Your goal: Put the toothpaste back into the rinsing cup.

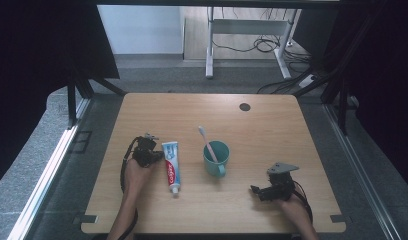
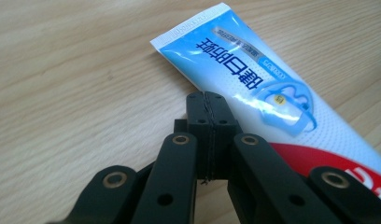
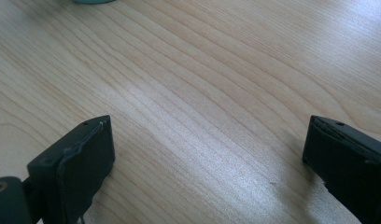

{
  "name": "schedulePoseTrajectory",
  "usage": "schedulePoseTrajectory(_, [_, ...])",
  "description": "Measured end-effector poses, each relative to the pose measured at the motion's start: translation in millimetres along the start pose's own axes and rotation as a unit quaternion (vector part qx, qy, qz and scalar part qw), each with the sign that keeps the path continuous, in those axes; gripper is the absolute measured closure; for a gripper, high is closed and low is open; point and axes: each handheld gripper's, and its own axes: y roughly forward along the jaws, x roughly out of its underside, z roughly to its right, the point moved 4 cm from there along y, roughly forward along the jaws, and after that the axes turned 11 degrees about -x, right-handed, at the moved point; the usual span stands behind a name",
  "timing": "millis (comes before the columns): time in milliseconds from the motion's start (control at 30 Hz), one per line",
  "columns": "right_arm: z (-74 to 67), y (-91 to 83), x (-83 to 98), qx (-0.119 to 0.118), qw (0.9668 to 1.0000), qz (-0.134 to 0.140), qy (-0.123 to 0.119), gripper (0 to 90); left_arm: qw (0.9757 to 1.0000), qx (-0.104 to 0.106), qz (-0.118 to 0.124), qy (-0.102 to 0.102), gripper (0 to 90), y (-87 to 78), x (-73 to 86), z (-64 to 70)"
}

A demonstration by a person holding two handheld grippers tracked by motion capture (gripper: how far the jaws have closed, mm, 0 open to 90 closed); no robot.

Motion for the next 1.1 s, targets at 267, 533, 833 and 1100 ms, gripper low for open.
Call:
schedulePoseTrajectory(267, [0.1, 0.0, 0.0, 0.0, 1.0, 0.0, 0.0, 1.9, 0.9993, 0.01, -0.001, 0.035, 89.6, 7.6, -16.2, 23.3])
schedulePoseTrajectory(533, [0.1, -0.2, 0.0, 0.0, 1.0, 0.001, 0.001, 2.2, 0.9986, 0.014, -0.002, 0.051, 89.5, 10.4, -20.0, 32.5])
schedulePoseTrajectory(833, [0.1, -0.2, 0.0, 0.0, 1.0, 0.001, 0.001, 2.2, 0.9989, 0.017, 0.007, 0.043, 72.0, -9.9, -21.4, 24.9])
schedulePoseTrajectory(1100, [0.2, -0.2, 0.0, 0.0, 1.0, 0.001, 0.001, 2.2, 0.999, 0.031, 0.001, 0.032, 41.4, -22.7, -21.5, 29.3])
